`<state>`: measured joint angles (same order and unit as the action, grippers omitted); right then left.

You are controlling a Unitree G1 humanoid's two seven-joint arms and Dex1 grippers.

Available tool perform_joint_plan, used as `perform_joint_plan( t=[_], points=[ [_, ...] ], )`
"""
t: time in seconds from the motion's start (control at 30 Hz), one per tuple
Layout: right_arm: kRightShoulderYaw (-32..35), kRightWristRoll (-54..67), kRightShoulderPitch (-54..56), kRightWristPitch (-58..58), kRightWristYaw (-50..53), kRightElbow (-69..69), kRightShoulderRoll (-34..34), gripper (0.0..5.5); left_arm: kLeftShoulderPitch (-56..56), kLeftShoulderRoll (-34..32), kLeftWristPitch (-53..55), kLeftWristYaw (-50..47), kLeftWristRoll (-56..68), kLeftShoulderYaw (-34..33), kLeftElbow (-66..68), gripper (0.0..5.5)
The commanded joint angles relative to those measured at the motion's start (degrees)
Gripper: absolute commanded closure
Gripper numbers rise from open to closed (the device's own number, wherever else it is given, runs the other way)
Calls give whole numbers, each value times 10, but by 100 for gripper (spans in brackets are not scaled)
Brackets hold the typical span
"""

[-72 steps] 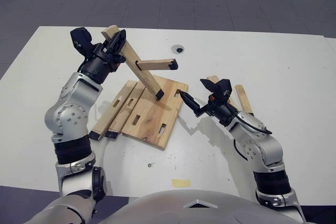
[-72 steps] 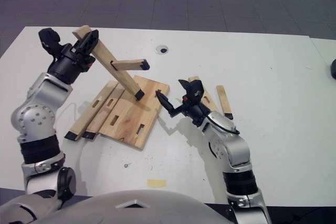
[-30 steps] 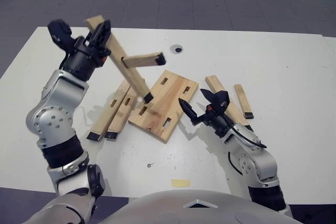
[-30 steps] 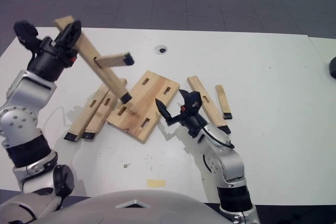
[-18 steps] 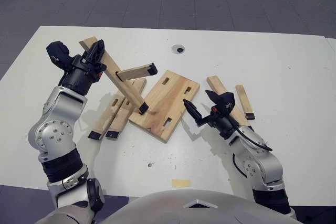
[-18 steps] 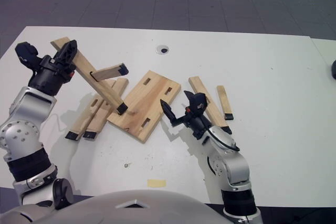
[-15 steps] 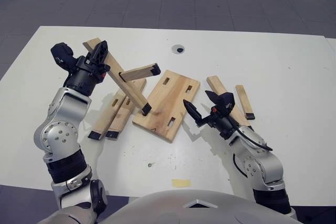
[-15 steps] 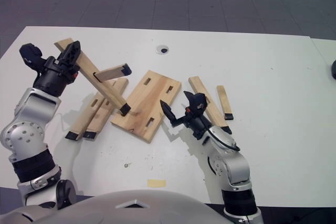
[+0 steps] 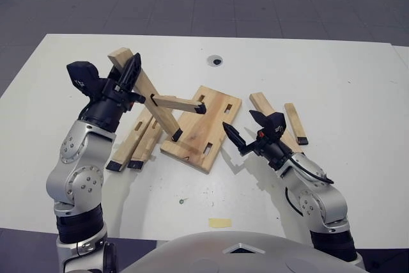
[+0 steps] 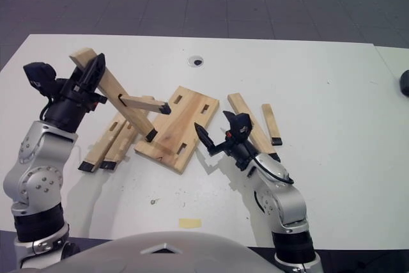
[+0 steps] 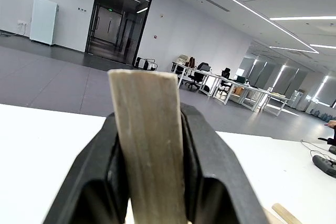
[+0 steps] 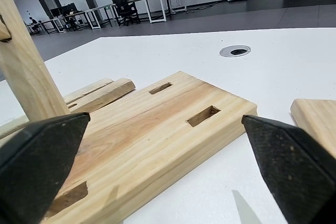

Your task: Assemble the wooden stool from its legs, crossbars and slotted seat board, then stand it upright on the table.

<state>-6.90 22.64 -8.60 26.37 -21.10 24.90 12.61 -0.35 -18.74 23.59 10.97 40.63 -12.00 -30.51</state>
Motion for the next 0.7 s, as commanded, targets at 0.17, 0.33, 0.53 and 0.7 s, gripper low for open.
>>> perform_joint_plan(
  t=[0.17,0.33,0.53,0.7],
  points=[
    [3,-3,-2,10,-2,16,12,10,198,-44,-38,28,-143,52,24,445],
    [5,0,0,17,1,21,15,10,277,-48,-79,40,-168,82,26,445],
    [-7,-10,-2,18,5,19,13,10,254,-89,-169,98,-222,117,114,444],
    [-9,-15,13,15,7,7,7,10,193,-92,-244,123,-226,127,229,443]
  ],
)
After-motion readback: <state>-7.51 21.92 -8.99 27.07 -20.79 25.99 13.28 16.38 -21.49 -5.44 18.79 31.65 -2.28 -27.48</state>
